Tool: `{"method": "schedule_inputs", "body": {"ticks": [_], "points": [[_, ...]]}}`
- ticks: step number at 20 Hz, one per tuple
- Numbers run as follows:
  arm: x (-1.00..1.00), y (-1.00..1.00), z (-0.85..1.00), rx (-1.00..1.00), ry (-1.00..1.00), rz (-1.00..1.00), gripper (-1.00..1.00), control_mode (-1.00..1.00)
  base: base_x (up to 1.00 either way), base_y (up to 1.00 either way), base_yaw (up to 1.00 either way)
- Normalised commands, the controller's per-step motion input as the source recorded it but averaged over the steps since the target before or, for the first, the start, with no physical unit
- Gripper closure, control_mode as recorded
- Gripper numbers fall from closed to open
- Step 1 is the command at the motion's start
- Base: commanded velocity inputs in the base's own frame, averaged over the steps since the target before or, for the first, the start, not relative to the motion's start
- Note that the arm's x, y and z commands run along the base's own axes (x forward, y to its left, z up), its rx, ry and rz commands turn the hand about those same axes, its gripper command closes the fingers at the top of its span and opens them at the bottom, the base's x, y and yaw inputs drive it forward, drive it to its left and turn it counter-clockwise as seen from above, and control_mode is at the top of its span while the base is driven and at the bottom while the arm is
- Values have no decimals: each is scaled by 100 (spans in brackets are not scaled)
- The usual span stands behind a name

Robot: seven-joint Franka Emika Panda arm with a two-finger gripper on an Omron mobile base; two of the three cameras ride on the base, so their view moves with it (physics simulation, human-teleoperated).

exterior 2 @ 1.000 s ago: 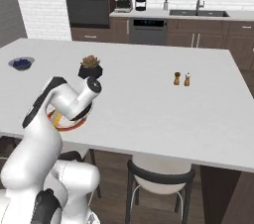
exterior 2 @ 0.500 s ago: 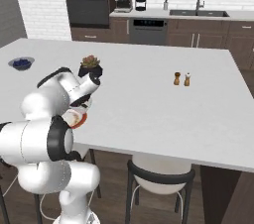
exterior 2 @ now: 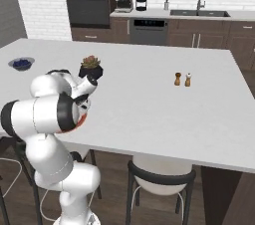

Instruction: Start the toaster. Once the lever pops up, take the bread to the plate on the dining counter.

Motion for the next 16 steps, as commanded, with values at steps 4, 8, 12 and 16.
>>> {"method": "schedule_inputs", "body": {"ticks": [4, 8, 12, 16], "points": [[40, 0, -36, -3, 2, 0, 100, -100, 0, 0, 0], [21, 7, -18, -8, 0, 0, 100, -100, 0, 0, 0], [0, 0, -2, -5, 0, 0, 100, -100, 0, 0, 0], [0, 0, 0, -4, 0, 0, 100, -100, 0, 0, 0]]}}
